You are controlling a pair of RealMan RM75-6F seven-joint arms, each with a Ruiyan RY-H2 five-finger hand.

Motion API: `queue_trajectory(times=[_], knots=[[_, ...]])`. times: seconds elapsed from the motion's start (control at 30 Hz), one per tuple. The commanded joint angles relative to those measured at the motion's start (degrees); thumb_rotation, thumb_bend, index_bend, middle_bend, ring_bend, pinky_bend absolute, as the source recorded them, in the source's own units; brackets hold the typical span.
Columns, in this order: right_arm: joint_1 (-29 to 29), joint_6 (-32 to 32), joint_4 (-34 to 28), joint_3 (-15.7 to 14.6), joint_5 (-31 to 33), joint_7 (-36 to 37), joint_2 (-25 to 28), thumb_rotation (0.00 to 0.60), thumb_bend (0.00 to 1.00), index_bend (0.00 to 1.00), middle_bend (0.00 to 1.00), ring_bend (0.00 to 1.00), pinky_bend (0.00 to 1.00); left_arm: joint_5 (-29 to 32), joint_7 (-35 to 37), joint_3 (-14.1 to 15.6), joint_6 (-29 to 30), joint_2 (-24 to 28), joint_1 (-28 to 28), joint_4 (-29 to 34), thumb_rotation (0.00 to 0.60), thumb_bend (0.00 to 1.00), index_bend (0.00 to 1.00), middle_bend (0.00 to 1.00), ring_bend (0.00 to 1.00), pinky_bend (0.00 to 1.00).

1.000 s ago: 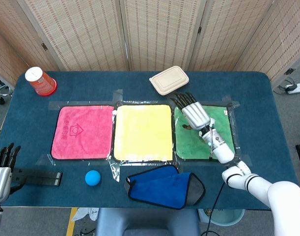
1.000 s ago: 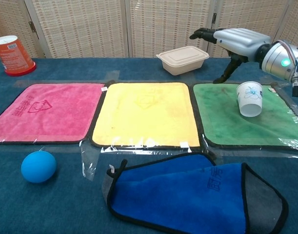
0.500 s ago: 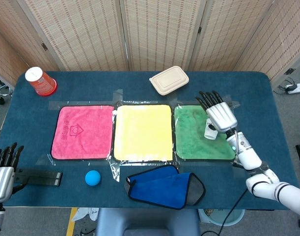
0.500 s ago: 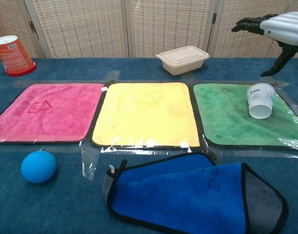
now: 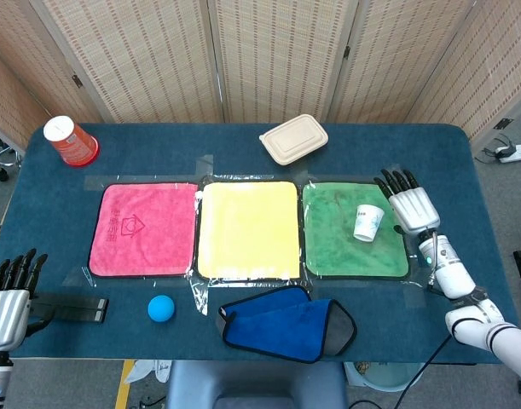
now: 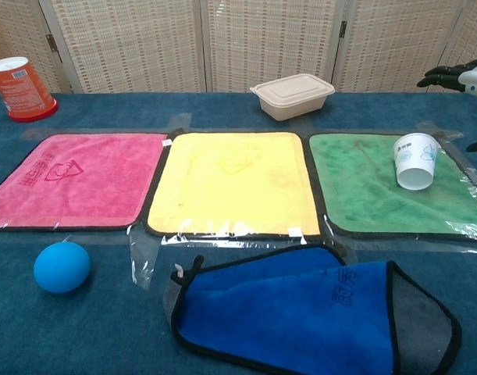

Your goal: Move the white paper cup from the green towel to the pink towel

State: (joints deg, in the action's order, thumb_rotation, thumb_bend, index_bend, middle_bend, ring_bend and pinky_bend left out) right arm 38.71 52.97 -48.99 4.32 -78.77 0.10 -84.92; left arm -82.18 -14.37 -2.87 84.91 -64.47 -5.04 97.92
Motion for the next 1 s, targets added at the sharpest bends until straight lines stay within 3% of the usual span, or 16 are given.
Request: queue_trajectory(times=[0.03,0.5,0.73,1.0], knots=[[1.0,-1.8,7.1,-0.9,-1.7,3.7,-4.7,0.6,0.09,0.0,0.0,0.0,0.0,0.0,0.3,0.1,0.0,0.2,0.1,0.2,0.6,0.32,0.06,0.04,0.06,0.0],[4.4,-2.2,25.7,-2.4,-6.5,12.3,-17.0,0.6,0.08,0.0,0.0,0.0,0.0,0.4,1.2,0.3,0.0,1.0,0.6,0.7,0.6,0.32,0.06,0.04,0.07,0.0],[6.5,3.8,28.1,-2.9,-9.4,15.9,-20.1,0.6,0.08,0.0,0.0,0.0,0.0,0.9,1.5,0.0,0.4,0.9,0.8,0.3,0.6,0.32,0.06,0.04,0.07,0.0],[10.2,5.9,26.8,-2.1,-10.5,14.0,-22.2,0.6,0.08,0.0,0.0,0.0,0.0,0.7,1.7,-0.1,0.4,0.7,0.7,-0.1,0.6,0.32,0.06,0.04,0.07,0.0]])
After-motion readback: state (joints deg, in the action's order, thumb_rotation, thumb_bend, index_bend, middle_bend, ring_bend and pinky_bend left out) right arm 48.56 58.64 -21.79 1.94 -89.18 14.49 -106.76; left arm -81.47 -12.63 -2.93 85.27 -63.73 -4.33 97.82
